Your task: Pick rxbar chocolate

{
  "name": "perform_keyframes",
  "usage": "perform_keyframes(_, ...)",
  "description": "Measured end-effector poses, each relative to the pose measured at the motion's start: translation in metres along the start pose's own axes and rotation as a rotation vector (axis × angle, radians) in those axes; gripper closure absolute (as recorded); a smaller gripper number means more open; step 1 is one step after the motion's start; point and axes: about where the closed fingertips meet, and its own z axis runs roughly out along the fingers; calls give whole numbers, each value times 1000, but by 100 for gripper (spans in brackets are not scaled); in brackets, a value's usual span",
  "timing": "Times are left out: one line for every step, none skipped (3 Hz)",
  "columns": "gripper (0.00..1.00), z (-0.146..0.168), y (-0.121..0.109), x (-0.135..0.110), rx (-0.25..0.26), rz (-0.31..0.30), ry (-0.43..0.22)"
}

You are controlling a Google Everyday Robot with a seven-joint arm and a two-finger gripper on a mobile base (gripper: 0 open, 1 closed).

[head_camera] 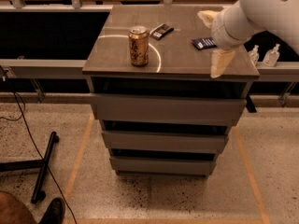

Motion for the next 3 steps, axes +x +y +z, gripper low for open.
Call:
perform_keyframes(0, 34, -35, -16, 62, 51, -30)
perform_keyframes(0, 34, -35, -16, 62, 51, -30)
perform_keyframes(0, 47, -47, -4, 70, 145, -40)
